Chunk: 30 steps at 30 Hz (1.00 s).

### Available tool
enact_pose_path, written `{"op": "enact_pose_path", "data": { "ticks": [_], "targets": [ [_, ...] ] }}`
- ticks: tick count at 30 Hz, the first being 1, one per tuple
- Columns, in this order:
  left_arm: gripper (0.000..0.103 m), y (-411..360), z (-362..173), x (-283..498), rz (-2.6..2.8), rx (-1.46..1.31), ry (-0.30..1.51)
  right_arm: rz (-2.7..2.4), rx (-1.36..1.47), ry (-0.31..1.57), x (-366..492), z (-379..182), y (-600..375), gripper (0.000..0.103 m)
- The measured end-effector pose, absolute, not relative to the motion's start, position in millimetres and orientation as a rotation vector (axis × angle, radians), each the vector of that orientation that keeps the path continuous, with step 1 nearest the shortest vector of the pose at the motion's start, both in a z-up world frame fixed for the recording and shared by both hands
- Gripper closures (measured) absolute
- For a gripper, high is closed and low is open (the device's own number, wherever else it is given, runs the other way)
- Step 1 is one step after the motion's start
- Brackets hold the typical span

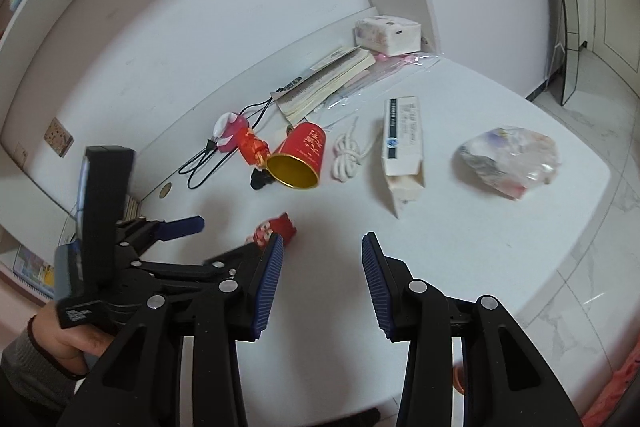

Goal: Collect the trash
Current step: 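Grasp the red pig figurine with the left tool while the right tool grasps the red cup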

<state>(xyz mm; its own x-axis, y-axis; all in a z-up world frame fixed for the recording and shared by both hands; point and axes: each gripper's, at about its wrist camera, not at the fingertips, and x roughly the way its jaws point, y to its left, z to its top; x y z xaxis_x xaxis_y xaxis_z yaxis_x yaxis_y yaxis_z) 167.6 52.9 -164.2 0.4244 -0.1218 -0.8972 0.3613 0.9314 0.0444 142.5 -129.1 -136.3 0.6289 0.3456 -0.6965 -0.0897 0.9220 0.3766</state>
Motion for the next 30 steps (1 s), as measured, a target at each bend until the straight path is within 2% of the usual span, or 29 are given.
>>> {"op": "enact_pose_path", "data": {
  "ticks": [7,14,15,17,19,21,22,24,30],
  "targets": [
    [0.017,63.2,-201.9,200.4,-0.357,0.305,1.174,0.250,0.337,0.891,170.5,-155.4,-109.0,0.061],
    [0.019,64.3,-216.4,209.4,-0.433,0.338,1.191,0.232,0.352,0.907,190.5,-169.9,-94.9,0.061],
    [0.024,63.8,-217.9,208.8,-0.442,0.339,1.195,0.229,0.355,0.907,192.2,-171.0,-94.6,0.061],
    [0.031,63.9,-221.9,210.0,-0.467,0.336,1.209,0.217,0.357,0.906,195.7,-172.8,-93.3,0.061],
    [0.033,64.3,-226.3,211.9,-0.480,0.344,1.215,0.207,0.364,0.909,199.3,-175.5,-92.5,0.061],
    [0.043,61.7,-230.5,210.8,-0.501,0.352,1.221,0.197,0.365,0.916,203.1,-179.1,-90.6,0.061],
    [0.045,62.3,-231.0,210.5,-0.508,0.348,1.219,0.195,0.364,0.918,204.4,-180.1,-89.3,0.061],
    [0.058,64.6,-229.1,210.1,-0.516,0.348,1.205,0.196,0.363,0.920,208.3,-182.2,-85.5,0.061],
    [0.060,84.3,-220.0,215.8,-0.503,0.289,1.192,0.207,0.309,0.914,229.4,-185.9,-70.2,0.061]
  ]
}}
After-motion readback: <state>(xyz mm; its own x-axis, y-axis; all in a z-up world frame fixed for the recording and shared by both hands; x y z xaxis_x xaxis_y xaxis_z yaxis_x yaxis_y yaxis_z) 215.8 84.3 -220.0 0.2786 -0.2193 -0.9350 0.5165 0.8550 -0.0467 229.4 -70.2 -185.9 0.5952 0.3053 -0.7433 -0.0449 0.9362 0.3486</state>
